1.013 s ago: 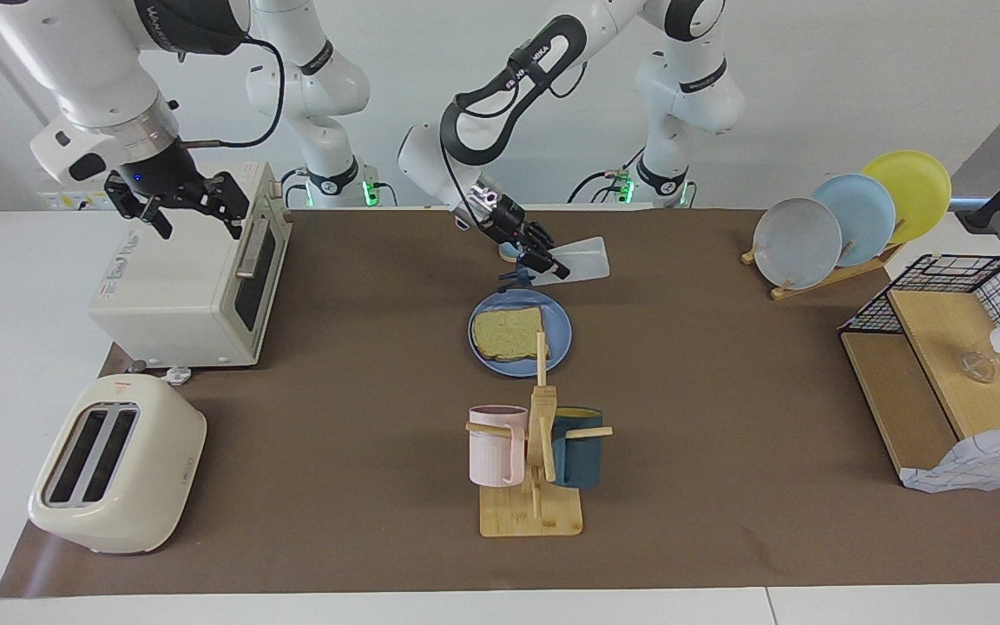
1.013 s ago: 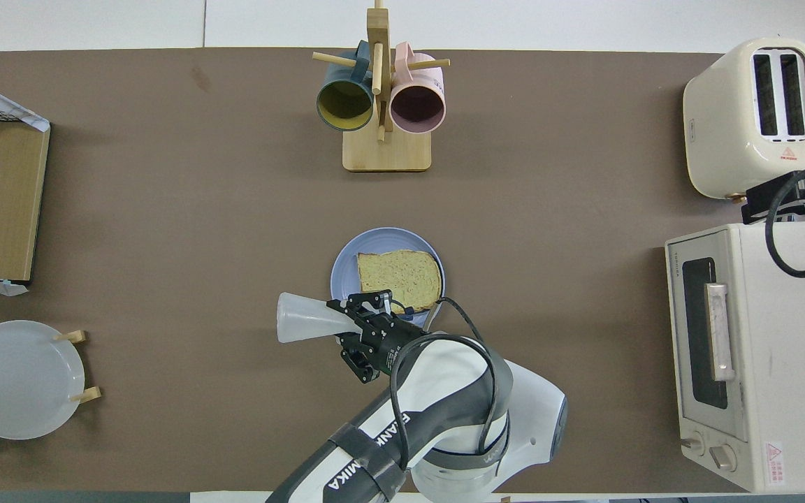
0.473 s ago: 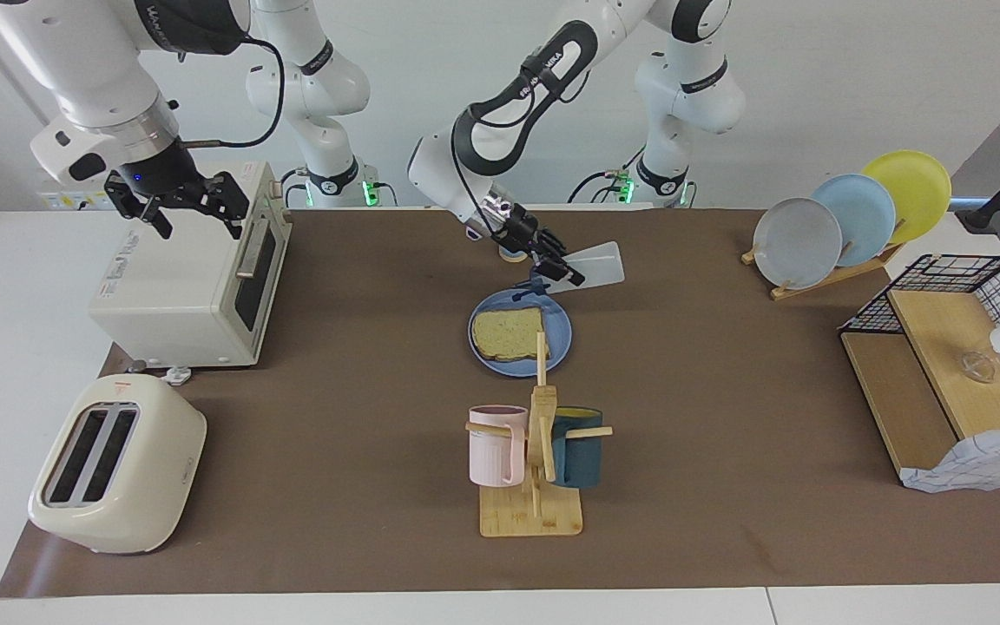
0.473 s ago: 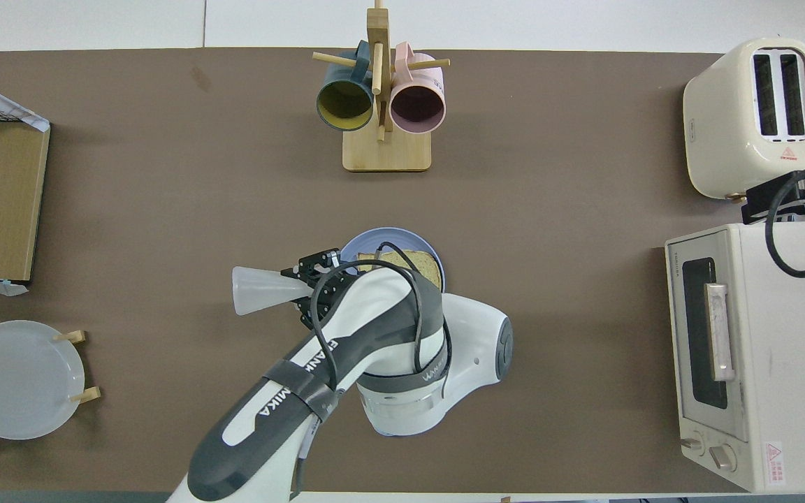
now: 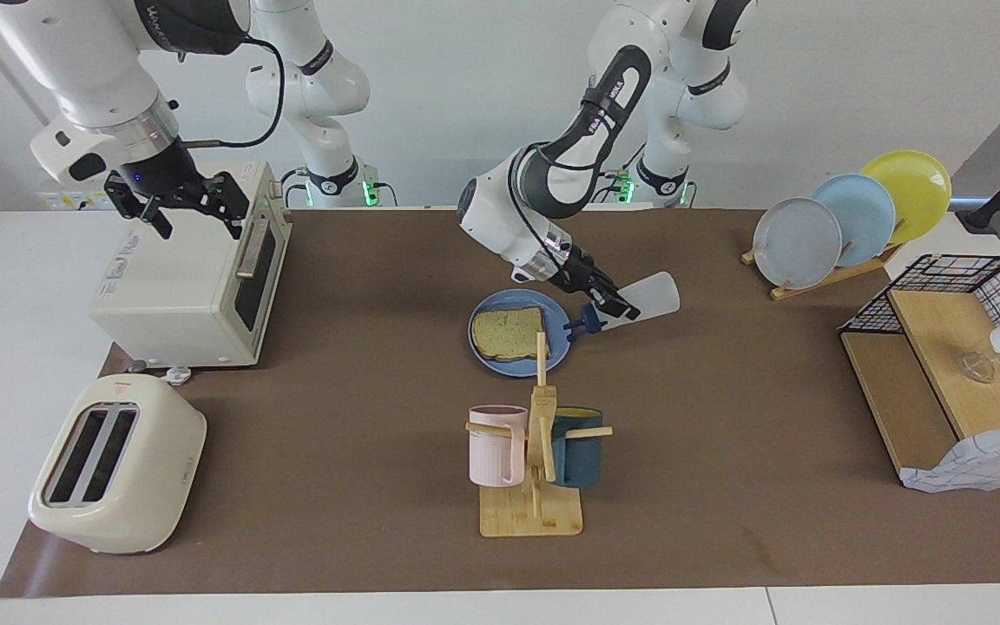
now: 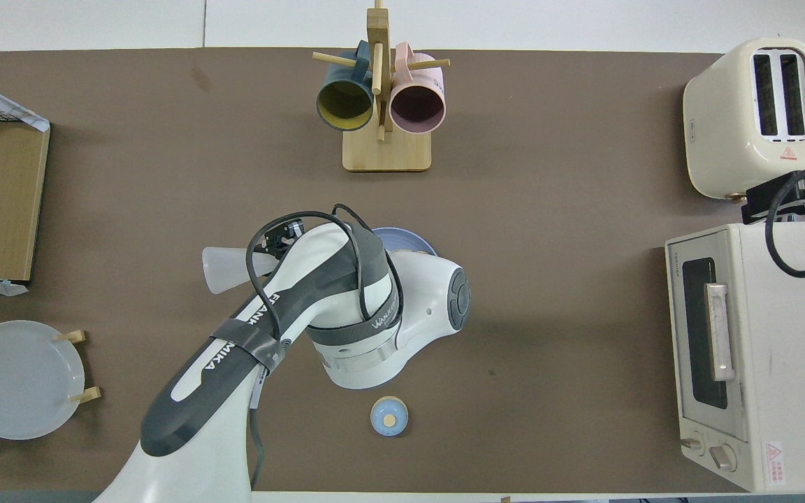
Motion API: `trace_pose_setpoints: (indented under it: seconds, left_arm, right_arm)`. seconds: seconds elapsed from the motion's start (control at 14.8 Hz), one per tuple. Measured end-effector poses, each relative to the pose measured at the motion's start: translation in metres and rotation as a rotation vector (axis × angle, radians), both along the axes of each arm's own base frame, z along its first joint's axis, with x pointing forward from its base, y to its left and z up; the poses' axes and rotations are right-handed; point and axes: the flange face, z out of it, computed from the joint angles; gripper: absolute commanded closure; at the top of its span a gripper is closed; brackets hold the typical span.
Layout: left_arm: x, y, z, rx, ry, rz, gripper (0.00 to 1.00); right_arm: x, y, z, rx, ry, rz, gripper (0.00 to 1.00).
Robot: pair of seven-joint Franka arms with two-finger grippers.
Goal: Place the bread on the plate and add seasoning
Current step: 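Lift the bottle with the left gripper away from the plate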
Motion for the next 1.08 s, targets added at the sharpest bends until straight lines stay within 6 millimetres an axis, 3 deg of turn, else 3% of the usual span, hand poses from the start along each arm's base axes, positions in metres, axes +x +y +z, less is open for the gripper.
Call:
trace_pose_setpoints:
  seconds: [0.27, 0.47, 1.08]
  left_arm:
    - [0.032, 0.028, 0.020, -0.060, -0.048, 0.059, 0.89]
    - [0.053, 0.060, 0.061, -0.141, -0.097, 0.120, 0.89]
    - [0.066, 0.133, 0.177, -0.484, -0.192, 0.334, 0.85]
  right_arm:
    - [0.000, 0.000, 0.000, 0.000, 0.000, 0.000, 0.00]
    - [0.000, 0.000, 0.000, 0.000, 0.000, 0.000, 0.00]
    - [0.000, 0.000, 0.000, 0.000, 0.000, 0.000, 0.00]
